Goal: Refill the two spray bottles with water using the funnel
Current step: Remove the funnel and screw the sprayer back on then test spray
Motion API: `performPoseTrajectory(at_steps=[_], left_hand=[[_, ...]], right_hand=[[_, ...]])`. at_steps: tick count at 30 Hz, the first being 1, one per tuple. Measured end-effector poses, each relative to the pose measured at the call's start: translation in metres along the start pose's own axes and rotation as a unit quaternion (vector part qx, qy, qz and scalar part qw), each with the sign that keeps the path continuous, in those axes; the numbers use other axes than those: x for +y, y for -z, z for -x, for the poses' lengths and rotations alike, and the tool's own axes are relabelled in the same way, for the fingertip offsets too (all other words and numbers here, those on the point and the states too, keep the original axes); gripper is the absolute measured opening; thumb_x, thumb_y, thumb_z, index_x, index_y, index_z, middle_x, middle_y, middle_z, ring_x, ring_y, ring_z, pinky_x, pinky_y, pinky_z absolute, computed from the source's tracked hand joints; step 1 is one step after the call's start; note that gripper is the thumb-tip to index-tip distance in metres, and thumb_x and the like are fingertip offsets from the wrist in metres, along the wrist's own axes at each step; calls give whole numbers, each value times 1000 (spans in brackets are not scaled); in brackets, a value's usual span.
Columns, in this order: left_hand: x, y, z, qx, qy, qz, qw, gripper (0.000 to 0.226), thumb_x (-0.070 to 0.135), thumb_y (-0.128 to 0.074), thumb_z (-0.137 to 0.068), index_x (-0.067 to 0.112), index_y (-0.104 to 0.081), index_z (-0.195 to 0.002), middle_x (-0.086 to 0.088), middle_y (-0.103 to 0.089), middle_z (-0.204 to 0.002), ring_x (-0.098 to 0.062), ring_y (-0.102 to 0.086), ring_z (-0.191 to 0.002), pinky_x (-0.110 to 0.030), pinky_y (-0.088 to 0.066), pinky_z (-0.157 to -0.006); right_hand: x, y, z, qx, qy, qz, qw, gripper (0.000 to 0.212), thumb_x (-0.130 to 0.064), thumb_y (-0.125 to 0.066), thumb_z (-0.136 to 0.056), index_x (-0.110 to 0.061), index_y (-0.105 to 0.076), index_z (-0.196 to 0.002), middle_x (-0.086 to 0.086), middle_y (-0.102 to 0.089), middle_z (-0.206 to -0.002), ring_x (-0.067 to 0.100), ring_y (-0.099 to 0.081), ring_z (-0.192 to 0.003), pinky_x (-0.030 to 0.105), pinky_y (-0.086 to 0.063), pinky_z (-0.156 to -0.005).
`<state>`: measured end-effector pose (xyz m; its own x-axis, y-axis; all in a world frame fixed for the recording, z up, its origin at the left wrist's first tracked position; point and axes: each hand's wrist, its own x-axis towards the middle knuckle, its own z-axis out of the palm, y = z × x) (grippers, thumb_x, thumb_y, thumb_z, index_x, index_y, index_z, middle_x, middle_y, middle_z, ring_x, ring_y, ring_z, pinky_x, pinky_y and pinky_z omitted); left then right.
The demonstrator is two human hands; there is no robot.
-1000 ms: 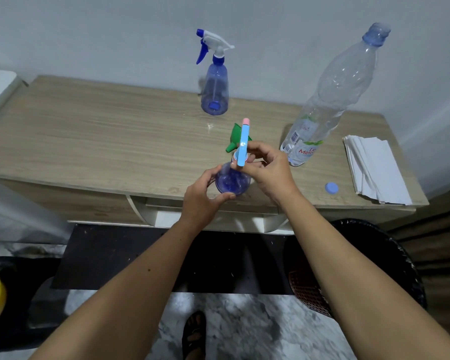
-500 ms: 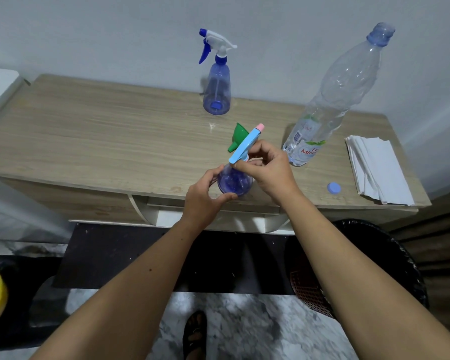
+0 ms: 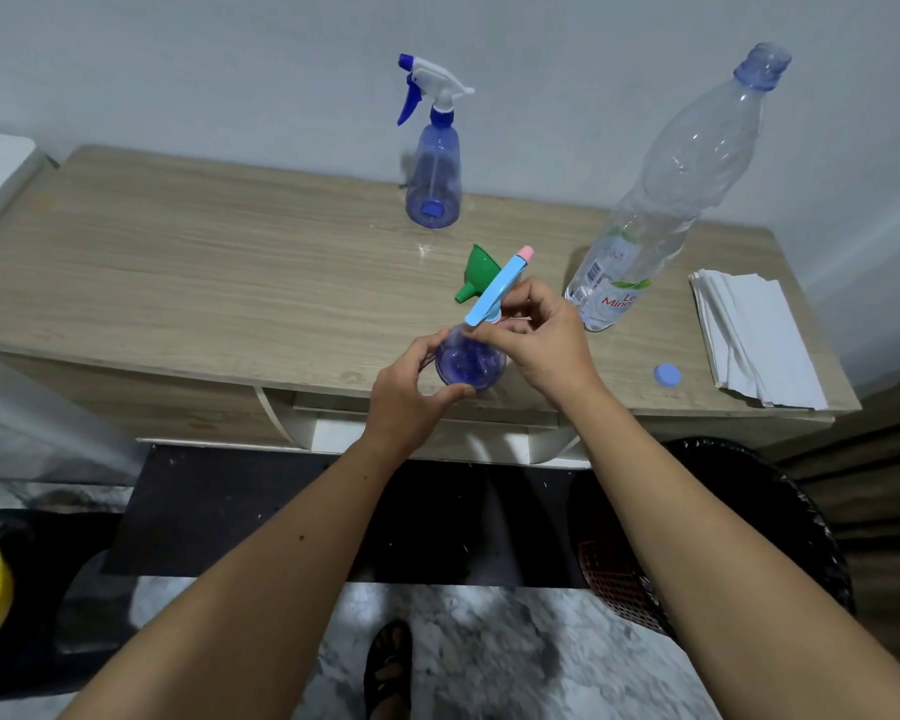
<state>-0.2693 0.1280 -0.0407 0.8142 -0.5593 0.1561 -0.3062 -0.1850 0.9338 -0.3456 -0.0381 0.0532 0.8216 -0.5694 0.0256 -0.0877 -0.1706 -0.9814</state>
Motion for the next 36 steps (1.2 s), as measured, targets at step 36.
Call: performPoseTrajectory(at_steps=[36], left_hand=[[1, 0, -1, -1, 9, -20, 1000, 75, 36, -94, -70, 20, -64, -137, 8, -74, -129, -9, -69, -120, -44, -56, -105]], right_hand=[[5, 0, 6, -19, 16, 34, 999, 30, -14, -84, -87, -10, -76, -116, 11, -76, -100, 7, -63, -85, 29, -58, -84]])
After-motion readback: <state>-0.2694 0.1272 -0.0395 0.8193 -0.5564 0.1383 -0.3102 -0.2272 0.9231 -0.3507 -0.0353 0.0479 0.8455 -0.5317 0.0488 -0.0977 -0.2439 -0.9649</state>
